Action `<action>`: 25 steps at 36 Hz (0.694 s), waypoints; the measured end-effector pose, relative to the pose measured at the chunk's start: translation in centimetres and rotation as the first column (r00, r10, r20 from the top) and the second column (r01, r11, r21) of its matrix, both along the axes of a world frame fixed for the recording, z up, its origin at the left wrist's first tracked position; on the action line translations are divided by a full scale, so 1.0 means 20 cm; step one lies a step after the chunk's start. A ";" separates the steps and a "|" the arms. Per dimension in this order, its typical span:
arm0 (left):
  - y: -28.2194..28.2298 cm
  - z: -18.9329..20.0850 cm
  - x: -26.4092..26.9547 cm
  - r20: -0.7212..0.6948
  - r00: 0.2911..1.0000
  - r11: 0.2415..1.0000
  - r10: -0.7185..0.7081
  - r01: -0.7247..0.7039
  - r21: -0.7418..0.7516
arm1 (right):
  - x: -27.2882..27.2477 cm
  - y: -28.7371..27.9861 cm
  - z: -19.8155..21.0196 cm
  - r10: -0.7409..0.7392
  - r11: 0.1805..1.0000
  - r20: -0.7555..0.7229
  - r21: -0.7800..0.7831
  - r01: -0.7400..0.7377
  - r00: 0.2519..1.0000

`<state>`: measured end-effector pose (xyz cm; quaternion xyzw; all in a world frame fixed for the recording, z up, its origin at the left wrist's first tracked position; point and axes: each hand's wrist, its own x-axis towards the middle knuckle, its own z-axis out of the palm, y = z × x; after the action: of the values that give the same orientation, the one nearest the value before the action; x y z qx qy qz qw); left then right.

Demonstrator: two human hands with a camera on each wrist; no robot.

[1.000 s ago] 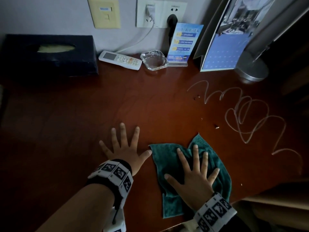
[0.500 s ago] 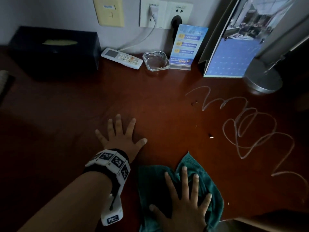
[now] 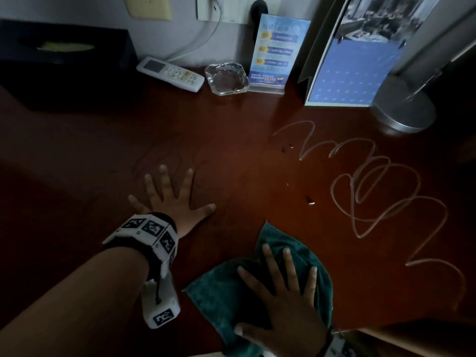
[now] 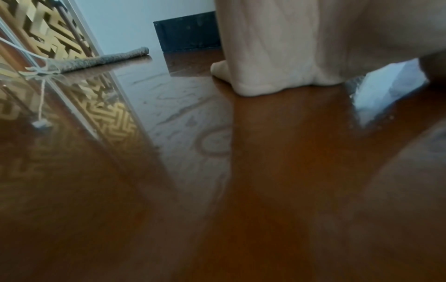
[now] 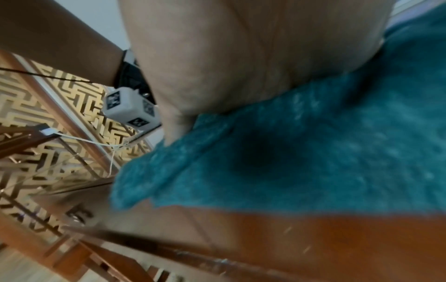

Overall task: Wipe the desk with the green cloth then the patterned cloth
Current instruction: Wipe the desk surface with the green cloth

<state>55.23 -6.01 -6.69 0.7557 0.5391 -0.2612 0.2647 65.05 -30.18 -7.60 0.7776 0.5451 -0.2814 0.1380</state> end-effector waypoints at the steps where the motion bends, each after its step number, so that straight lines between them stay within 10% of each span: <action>1: 0.00 0.00 0.00 -0.004 1.000 1.000 -0.001 0.001 -0.008 | 0.03 0.01 0.01 0.020 1.000 -0.007 -0.024 -0.020 1.000; 9: 0.00 0.03 0.00 -0.004 1.000 1.000 -0.008 0.008 -0.022 | 0.26 0.08 0.15 0.204 0.979 -0.210 0.042 -0.200 0.956; 19: 0.00 0.01 0.00 0.011 1.000 1.000 -0.014 0.014 0.019 | -0.08 0.02 0.07 -0.390 0.900 -0.013 0.207 0.384 0.921; 25: 0.00 0.01 -0.01 0.018 1.000 1.000 -0.013 0.012 0.026 | -0.05 -0.01 0.01 -0.397 0.908 0.006 0.153 0.391 0.918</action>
<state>55.06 -6.05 -6.57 0.7647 0.5353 -0.2491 0.2580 64.06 -30.44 -7.39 0.8847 0.3938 -0.2477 0.0303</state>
